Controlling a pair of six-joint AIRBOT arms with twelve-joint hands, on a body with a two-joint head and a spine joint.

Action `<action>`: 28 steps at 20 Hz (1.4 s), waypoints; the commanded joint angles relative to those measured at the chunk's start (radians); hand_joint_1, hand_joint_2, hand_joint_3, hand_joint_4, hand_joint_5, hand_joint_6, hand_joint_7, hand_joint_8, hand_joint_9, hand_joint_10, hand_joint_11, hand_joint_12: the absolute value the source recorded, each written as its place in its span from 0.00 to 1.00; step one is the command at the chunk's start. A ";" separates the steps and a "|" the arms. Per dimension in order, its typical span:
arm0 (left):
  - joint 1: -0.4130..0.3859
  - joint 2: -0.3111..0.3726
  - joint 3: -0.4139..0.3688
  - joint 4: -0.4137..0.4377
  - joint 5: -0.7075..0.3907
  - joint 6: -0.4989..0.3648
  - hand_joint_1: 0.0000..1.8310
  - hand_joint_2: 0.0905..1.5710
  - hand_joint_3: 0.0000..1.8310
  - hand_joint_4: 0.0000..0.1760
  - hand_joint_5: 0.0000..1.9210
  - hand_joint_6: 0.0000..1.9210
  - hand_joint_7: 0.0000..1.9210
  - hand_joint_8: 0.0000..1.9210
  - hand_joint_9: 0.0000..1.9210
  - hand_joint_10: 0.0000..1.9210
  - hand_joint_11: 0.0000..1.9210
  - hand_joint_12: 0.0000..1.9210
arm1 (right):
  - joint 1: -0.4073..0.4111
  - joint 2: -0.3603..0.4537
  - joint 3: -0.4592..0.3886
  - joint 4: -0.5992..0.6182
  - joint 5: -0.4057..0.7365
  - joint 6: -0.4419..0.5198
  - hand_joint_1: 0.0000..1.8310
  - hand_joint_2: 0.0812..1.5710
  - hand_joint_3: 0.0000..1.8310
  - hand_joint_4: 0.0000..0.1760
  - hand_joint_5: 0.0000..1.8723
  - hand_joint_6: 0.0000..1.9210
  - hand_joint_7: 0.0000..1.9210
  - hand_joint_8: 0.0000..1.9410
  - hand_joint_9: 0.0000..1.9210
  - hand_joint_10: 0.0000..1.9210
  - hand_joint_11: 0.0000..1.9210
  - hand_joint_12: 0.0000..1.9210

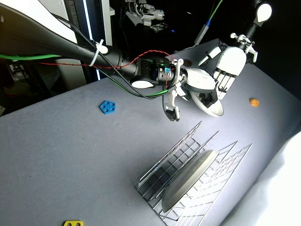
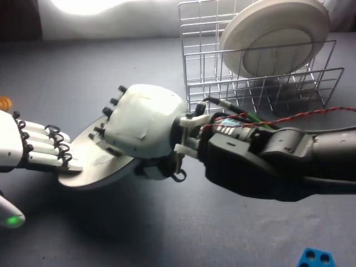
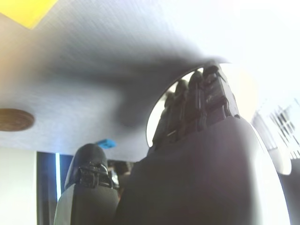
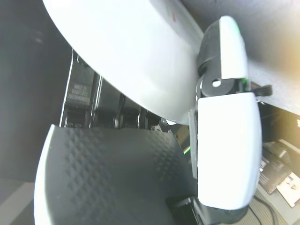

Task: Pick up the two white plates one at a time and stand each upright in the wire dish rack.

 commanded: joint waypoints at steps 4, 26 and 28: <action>-0.064 0.024 0.003 -0.055 -0.024 -0.002 0.00 0.72 0.00 0.00 0.01 0.00 0.01 0.00 0.00 0.00 0.00 0.00 | 0.016 0.056 -0.061 -0.010 0.093 0.007 0.67 0.69 0.00 0.11 0.52 0.55 0.54 0.46 0.60 0.20 0.40 0.62; -0.280 0.100 -0.009 -0.003 -0.030 -0.047 0.00 0.73 0.00 0.00 0.01 0.00 0.01 0.00 0.00 0.00 0.00 0.00 | 0.294 0.430 -0.434 0.457 -0.060 0.004 0.67 0.69 0.00 0.13 0.52 0.53 0.54 0.47 0.60 0.18 0.40 0.64; -0.280 0.101 -0.010 -0.002 -0.030 -0.048 0.00 0.73 0.00 0.00 0.01 0.00 0.01 0.00 0.00 0.00 0.00 0.00 | 0.340 0.453 -0.436 0.538 -0.112 0.004 0.67 0.69 0.00 0.14 0.51 0.54 0.54 0.48 0.60 0.18 0.39 0.64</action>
